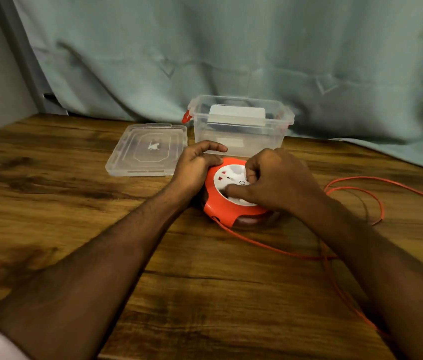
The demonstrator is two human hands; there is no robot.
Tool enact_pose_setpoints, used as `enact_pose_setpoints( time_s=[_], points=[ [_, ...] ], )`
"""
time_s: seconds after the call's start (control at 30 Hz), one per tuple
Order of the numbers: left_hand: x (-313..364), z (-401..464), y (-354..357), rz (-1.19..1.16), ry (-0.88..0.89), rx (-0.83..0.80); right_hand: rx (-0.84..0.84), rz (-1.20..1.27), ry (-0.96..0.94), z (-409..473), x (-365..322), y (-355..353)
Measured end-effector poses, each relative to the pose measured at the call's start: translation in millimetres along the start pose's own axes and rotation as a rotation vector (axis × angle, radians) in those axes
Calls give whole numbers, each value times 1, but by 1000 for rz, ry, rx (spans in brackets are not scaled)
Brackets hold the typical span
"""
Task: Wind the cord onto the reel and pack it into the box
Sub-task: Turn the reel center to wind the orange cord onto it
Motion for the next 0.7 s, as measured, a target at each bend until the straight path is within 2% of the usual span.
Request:
enact_pose_setpoints(
  time_s=[0.13,0.3,0.5,0.6,0.7],
  points=[
    [1,-1,0,21,1,0,4,-14,56,5,-3,6],
    [0,0,1,25,-12,-2,18,-27,-83,3,-5,-9],
    [4,-3,2,14,19,-51,-273,161,-304,-1,10,-26],
    [4,-3,4,35,33,-81,-290,237,-260,-2,16,-28],
    [5,-4,6,33,41,-93,-302,210,-201,-1,22,-27]
  ],
)
Point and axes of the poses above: each hand's wrist, its own z-axis towards the middle knuckle, its own y-axis out of the palm, x = y × z, the point moved 5 cm from there along z, towards the middle knuckle, and after that the axes turned 7 degrees about -y, right-handed, at the moved point
